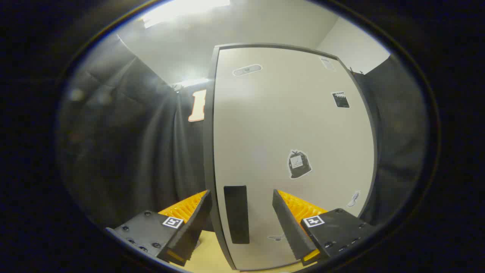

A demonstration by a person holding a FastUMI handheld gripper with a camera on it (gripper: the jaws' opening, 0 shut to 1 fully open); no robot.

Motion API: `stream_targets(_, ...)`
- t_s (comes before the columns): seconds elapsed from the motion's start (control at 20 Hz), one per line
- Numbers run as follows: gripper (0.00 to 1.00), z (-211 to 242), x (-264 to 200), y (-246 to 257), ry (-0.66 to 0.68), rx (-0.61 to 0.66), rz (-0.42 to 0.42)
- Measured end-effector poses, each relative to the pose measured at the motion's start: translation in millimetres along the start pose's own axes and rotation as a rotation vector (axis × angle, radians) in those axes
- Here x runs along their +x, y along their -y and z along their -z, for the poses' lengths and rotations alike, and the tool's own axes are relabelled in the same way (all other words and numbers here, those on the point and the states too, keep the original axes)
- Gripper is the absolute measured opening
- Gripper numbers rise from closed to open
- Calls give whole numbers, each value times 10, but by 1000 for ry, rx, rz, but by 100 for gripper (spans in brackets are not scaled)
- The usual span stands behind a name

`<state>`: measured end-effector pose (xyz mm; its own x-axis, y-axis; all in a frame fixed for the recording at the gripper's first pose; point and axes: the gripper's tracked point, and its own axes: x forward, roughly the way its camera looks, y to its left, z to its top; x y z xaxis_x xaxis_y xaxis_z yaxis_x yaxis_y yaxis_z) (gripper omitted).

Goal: Open the shoe cabinet door, grab the shoes and put them into the shoe cabinet, then close the shoe cabinet door.

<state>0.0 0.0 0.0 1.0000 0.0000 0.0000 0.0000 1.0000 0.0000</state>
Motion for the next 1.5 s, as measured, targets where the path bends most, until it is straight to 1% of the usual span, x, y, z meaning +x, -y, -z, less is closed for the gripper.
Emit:
stream_targets(0.35, 98, 49, 83, -30, -12, -15, 2)
stream_targets(0.55, 97, 52, 116, -10, -8, -10, 12)
stream_targets(0.65, 94, 76, 126, -12, -17, -13, 12)
stream_targets(0.7, 94, 96, 151, -5, -20, -13, 14)
stream_targets(0.85, 76, 142, 179, -15, -31, -6, 10)
stream_targets(0.95, 64, 145, 187, -78, -29, -2, -9)
stream_targets(1.1, 46, 151, 173, -87, -24, -22, 7)
stream_targets(1.35, 17, 142, 143, -83, -27, 1, 6)
stream_targets(1.5, 17, 125, 71, -73, -21, 15, 11)
